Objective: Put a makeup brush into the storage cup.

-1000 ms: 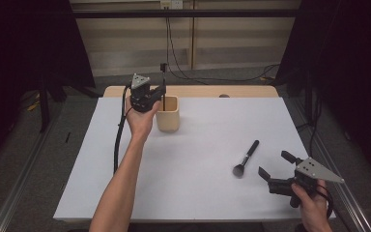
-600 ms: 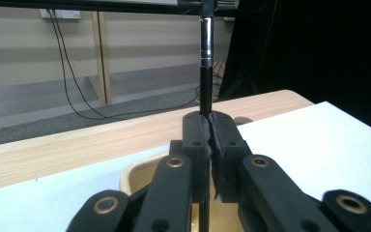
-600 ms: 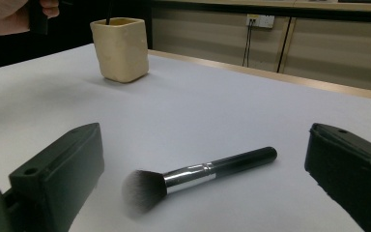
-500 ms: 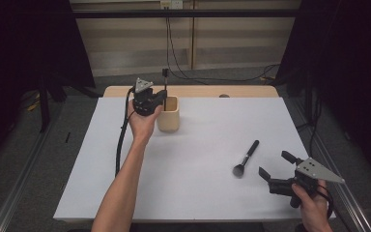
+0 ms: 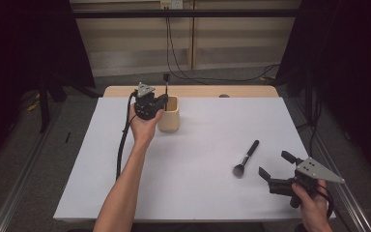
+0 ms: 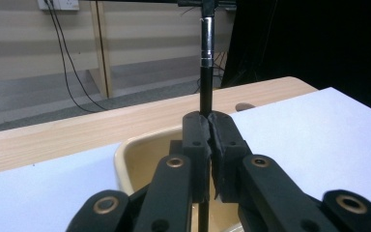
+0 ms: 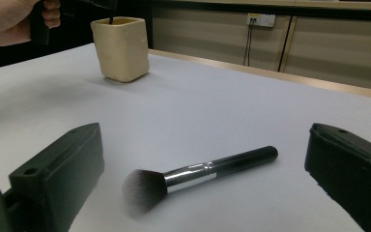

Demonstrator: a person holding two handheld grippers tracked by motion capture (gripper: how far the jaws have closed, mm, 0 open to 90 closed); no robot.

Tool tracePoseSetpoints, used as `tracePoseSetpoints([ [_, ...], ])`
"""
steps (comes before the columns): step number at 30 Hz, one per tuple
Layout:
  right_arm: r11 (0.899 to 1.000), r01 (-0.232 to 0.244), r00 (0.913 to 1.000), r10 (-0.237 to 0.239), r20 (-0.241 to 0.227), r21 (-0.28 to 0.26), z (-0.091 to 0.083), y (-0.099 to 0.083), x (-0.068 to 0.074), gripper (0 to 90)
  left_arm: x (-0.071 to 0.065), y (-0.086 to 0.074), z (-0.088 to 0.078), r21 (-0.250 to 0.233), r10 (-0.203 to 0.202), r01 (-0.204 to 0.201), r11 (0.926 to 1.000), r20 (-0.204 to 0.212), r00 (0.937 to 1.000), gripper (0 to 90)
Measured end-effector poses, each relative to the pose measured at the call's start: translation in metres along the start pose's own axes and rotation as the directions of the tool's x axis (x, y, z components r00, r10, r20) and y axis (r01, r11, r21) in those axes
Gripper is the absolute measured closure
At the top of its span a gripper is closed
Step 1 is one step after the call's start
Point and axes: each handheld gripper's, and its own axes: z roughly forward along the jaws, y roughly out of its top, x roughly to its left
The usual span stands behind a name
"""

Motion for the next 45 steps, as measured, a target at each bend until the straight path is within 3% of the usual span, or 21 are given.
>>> tracePoseSetpoints([
  [1,1.000,-0.002,1.0000,0.002,-0.001,0.000,0.000,0.000,0.000,0.0,0.000,-0.001,0.000,0.007,0.014,-0.014,0.9999,-0.006,0.9999,86.0],
  [10,1.000,0.000,1.0000,0.000,-0.001,0.001,0.000,0.000,0.000,0.0,0.002,-0.008,0.003,0.014,-0.005,0.005,0.9999,-0.007,1.0000,86.0],
  [16,1.000,0.001,1.0000,-0.001,-0.005,0.003,0.000,0.000,0.000,0.0,0.003,-0.011,0.002,0.021,0.004,-0.003,0.9998,-0.006,1.0000,85.9],
  [22,1.000,0.002,1.0000,-0.002,-0.006,0.003,0.001,0.000,0.001,0.0,0.007,-0.015,0.003,0.024,-0.032,0.032,0.9992,0.009,0.9994,85.7],
  [30,1.000,0.003,1.0000,-0.003,-0.007,0.004,0.000,0.000,0.000,0.0,0.008,-0.015,0.001,0.034,-0.025,0.025,0.9991,0.013,0.9996,84.2],
  [33,1.000,0.002,1.0000,-0.002,-0.007,0.004,0.001,0.000,0.000,0.0,0.008,-0.016,0.000,0.047,-0.020,0.020,0.9987,0.005,0.9998,76.4],
  [37,1.000,0.001,1.0000,-0.001,-0.007,0.004,0.001,0.000,0.000,0.0,0.010,-0.013,-0.005,0.021,-0.028,0.028,0.9994,0.006,0.9996,68.0],
  [45,1.000,0.007,0.9999,-0.007,-0.009,0.004,0.001,0.000,0.000,0.0,0.007,-0.007,-0.016,-0.001,-0.033,0.033,0.9995,0.010,0.9994,37.3],
])
